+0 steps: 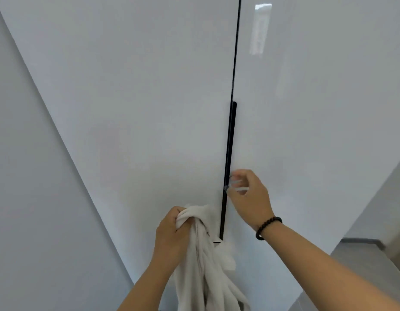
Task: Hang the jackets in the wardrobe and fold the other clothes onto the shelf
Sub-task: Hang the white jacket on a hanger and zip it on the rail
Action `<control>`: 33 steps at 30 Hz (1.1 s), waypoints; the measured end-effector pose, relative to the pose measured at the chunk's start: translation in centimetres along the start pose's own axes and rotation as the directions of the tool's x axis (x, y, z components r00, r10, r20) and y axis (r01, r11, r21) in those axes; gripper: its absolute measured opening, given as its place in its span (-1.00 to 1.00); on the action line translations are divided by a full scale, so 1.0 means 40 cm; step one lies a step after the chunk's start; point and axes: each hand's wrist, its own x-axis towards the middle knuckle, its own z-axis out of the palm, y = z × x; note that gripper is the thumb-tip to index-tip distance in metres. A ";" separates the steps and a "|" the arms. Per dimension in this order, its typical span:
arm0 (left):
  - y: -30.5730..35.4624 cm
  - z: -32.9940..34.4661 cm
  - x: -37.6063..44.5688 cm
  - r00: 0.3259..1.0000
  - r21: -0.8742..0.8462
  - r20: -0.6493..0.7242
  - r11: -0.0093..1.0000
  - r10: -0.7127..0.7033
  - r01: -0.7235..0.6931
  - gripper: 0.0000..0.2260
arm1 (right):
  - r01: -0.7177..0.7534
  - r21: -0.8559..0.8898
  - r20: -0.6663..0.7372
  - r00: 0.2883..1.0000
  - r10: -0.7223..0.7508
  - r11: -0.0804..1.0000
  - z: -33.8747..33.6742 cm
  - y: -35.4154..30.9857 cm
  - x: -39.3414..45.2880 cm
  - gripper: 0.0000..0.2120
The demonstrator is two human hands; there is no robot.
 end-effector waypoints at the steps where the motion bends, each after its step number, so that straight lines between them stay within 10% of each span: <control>1: 0.002 -0.005 0.006 1.000 0.002 0.022 1.000 0.005 -0.005 -0.88 | -0.013 0.013 -0.105 0.994 0.015 1.000 0.002 -0.016 0.016 -0.73; 16: -0.020 -0.117 0.020 1.000 -0.136 -0.007 0.991 0.000 -0.001 -0.88 | -0.238 -0.027 -0.138 0.963 0.232 0.971 0.063 -0.062 0.017 -0.74; 33: 0.043 -0.061 -0.111 0.998 -0.149 0.059 0.989 0.028 -0.018 -0.84 | -0.173 -0.023 -0.107 0.980 0.170 0.985 -0.043 -0.073 -0.187 -0.86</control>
